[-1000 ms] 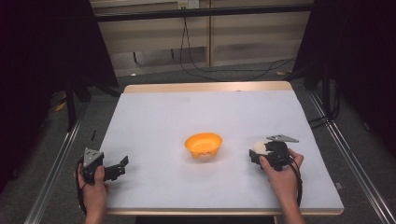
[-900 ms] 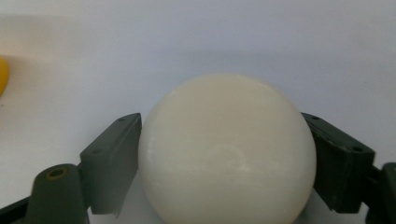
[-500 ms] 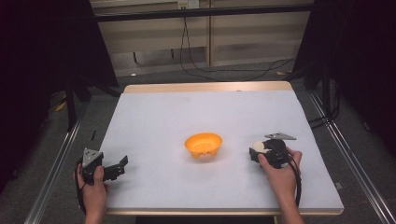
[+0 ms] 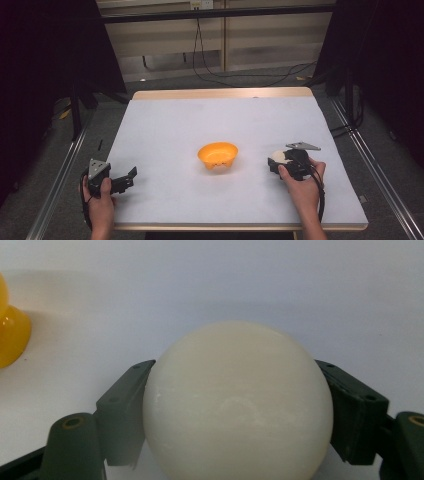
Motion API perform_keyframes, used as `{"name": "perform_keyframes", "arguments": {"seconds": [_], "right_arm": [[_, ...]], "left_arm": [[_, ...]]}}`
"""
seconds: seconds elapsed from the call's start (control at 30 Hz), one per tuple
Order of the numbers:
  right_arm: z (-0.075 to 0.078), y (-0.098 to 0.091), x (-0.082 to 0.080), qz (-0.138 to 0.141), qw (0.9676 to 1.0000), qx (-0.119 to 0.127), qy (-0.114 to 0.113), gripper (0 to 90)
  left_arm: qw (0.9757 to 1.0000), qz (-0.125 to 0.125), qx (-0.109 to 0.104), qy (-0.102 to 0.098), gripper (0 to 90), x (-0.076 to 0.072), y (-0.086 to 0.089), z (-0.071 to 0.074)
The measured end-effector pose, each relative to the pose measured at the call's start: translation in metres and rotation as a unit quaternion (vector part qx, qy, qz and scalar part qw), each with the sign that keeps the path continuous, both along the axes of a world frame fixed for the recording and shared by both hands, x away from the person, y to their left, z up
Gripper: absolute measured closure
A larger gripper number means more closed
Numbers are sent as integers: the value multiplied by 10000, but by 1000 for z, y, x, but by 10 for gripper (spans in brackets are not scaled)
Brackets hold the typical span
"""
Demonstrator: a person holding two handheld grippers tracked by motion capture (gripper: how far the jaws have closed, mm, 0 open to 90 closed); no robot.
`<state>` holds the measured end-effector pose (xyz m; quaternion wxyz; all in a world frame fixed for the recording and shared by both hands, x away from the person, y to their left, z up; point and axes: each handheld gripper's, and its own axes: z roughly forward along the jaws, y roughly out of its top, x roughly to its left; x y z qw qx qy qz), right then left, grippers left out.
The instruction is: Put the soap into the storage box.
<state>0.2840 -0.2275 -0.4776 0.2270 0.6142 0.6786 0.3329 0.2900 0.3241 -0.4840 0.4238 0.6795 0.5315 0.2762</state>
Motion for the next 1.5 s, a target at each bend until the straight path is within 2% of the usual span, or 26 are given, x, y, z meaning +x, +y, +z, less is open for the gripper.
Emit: {"name": "perform_keyframes", "arguments": {"seconds": [0.27, 0.4, 0.57, 1.03, 1.5], "right_arm": [[3, 3, 1, 8, 10000, 13, -31, 232], [5, 5, 1, 40, 10000, 9, -46, 232], [8, 11, 2, 88, 9999, 30, -80, 233], [15, 27, 8, 252, 9996, 57, -117, 232], [24, 43, 14, 350, 9992, 49, -166, 232]], "left_arm": [[10000, 7, 4, 19, 14, 0, 0, 0], [9999, -29, 88, 61, 14, 0, 1, 0], [10000, -11, 17, 35, 14, 0, 0, 0], [10000, -21, 64, 53, 14, 0, 1, 0], [10000, -52, -15, 41, 14, 0, 2, 0]]}}
